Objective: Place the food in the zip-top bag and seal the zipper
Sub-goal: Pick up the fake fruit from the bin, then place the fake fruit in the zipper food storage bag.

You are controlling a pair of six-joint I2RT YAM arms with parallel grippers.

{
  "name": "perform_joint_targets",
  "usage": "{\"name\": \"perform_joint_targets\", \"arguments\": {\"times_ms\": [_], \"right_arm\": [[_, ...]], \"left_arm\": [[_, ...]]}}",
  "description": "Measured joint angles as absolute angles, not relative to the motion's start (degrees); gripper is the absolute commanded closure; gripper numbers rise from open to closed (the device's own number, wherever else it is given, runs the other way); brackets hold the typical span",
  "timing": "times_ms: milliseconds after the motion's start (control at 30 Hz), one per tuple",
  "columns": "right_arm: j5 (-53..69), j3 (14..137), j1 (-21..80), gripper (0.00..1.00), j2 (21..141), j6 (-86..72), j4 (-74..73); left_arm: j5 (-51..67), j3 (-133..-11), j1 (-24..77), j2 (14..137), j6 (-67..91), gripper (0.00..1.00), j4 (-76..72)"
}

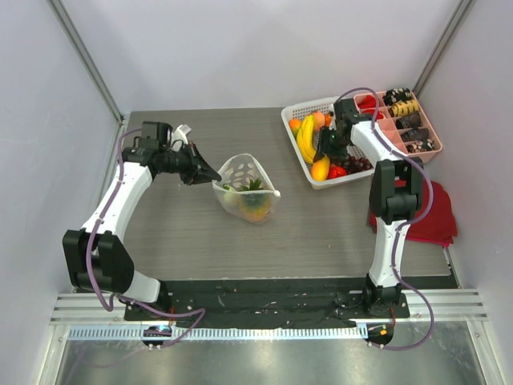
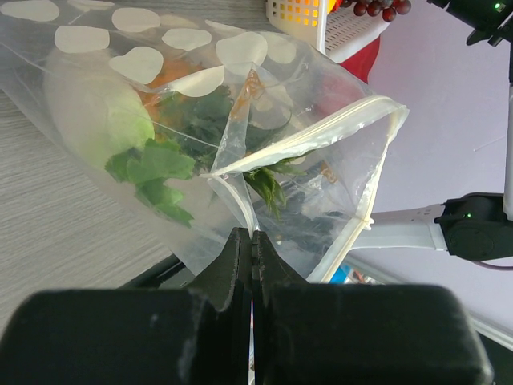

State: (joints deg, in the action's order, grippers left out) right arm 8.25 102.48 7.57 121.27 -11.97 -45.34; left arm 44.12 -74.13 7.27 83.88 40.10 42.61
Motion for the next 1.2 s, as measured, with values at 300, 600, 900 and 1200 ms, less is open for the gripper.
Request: {"name": "perform_joint_targets", "arguments": {"times_ms": [300, 600, 900, 1200], "right_arm": [[11.5, 104.5, 5.5, 0.99, 114.2, -12.4, -44.9], [15.6, 98.0, 9.3, 0.99, 88.3, -16.0, -23.5], [16.2, 73.8, 33.3, 0.99, 73.6, -9.9, 10.0], [16.2, 65.9, 41.7, 0.99, 81.7, -1.4, 20.6]], "left_arm": [[44.1, -74.1, 7.3, 84.0, 40.1, 1.00, 42.1], [44.2, -74.1, 7.3, 84.0, 40.8, 1.00, 41.4], [45.6, -74.1, 7.3, 84.0, 43.2, 1.00, 39.6], [47.2, -74.1, 7.3, 84.0, 44.4, 1.00, 38.8]]}}
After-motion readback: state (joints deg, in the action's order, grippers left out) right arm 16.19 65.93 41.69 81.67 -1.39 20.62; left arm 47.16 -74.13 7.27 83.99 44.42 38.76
